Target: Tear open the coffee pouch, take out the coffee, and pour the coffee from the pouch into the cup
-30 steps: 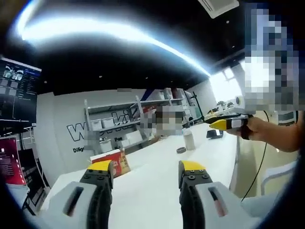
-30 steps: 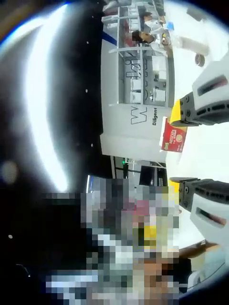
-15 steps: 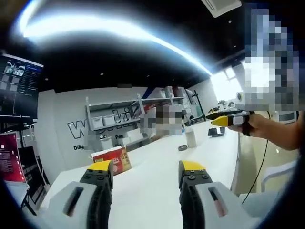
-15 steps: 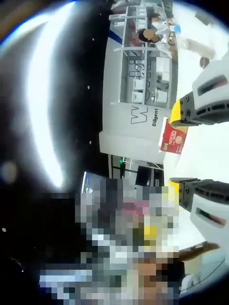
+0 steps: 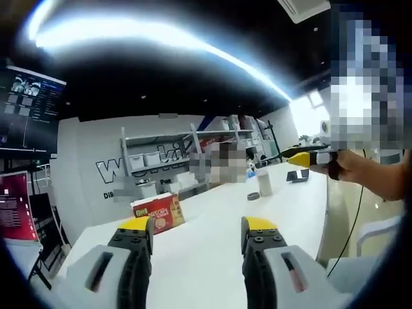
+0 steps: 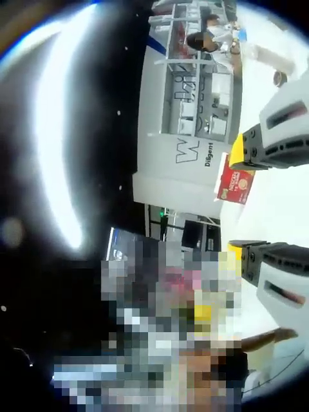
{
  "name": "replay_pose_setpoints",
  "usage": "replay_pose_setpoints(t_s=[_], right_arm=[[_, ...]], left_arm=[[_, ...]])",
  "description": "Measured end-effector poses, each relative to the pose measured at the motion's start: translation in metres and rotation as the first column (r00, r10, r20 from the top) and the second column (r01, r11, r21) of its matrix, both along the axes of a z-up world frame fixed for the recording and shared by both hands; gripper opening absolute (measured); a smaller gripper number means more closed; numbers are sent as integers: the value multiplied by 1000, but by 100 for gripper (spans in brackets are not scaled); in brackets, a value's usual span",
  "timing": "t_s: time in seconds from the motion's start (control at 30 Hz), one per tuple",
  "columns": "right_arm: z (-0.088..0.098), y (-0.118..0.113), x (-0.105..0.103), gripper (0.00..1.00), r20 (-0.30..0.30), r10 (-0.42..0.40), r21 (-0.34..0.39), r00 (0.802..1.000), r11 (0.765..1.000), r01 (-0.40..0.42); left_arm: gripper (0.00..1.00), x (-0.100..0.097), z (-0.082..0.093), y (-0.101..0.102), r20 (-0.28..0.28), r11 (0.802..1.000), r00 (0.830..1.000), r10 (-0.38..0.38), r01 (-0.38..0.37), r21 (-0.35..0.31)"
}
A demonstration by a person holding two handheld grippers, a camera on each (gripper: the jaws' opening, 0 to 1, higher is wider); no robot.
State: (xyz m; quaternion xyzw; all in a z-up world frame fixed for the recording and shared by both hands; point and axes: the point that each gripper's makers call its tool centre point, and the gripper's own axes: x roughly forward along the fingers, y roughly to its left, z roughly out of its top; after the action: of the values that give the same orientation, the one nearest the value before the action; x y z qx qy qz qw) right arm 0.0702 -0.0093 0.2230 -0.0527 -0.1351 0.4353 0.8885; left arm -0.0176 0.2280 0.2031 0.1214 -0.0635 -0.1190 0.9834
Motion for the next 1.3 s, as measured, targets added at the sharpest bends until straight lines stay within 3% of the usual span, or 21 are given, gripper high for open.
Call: replay_pose_setpoints(t_s=[0.23,0.53,0.7,0.93,1.3], right_arm=[[-14,2,22,45,-32,-6,-8,999,1000,6],[-12,-5,38,45,-64,10,55,998,998,-7],[-20,-9,48,44,-39,-30,-27,999,999,29],[-33,-3,46,44,-38,-15,-92,999,996,11],[-43,5,36,44,-72,33,-85,997,996,-39]], left_arm=[[58,13,-3,12,-16,1000,1000,20,-20,-5],[57,46,-2,20,-39,999,999,31,-29,35],[58,73,-1,27,-45,998,999,29,-27,50],[57,106,-1,34,-61,998,998,35,-32,54],[58,141,4,42,-71,993,996,51,-43,107]])
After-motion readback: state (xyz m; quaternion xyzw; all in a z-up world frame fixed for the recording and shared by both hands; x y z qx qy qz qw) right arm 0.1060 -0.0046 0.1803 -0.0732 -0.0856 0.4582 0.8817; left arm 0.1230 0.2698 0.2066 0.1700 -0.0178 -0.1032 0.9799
